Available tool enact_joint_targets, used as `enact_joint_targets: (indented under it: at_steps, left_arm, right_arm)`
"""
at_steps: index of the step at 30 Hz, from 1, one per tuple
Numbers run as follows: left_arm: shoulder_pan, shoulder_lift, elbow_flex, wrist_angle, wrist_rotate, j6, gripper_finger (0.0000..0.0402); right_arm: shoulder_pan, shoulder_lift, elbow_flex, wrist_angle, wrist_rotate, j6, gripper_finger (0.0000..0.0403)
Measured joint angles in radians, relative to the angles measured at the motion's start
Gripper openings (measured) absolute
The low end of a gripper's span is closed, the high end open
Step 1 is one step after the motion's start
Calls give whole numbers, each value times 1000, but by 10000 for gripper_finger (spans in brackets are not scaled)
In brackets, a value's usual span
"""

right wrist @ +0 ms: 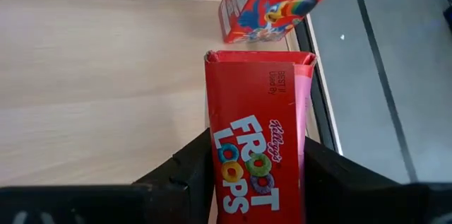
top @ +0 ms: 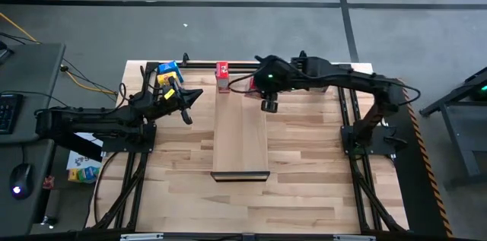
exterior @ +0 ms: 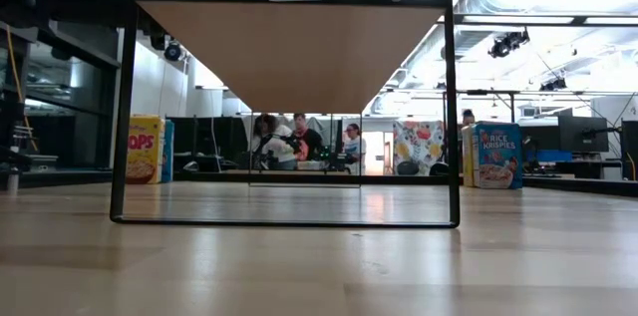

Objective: Stack cereal on shelf
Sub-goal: Put the red cereal box and aligned with the red cereal box on the shelf

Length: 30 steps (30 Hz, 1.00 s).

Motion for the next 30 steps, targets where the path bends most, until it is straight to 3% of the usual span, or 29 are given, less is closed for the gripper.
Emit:
enact_joint_targets:
  at_steps: [9,19,25,30]
  left_arm:
    - [0,0,0,-8,0,-16,0]
    - [0,0,0,-9,0,-16,0]
    - [0,0,0,-8,0,-16,0]
    - [0,0,0,-8,0,-16,0]
  right_arm:
    - [-17,111,94,-25,24,-57,155]
    - [-61,117,94,-25,1,-40,190]
    - [-79,117,94,-24,-60,-23,194]
    - [-79,117,94,-17,-33,-58,193]
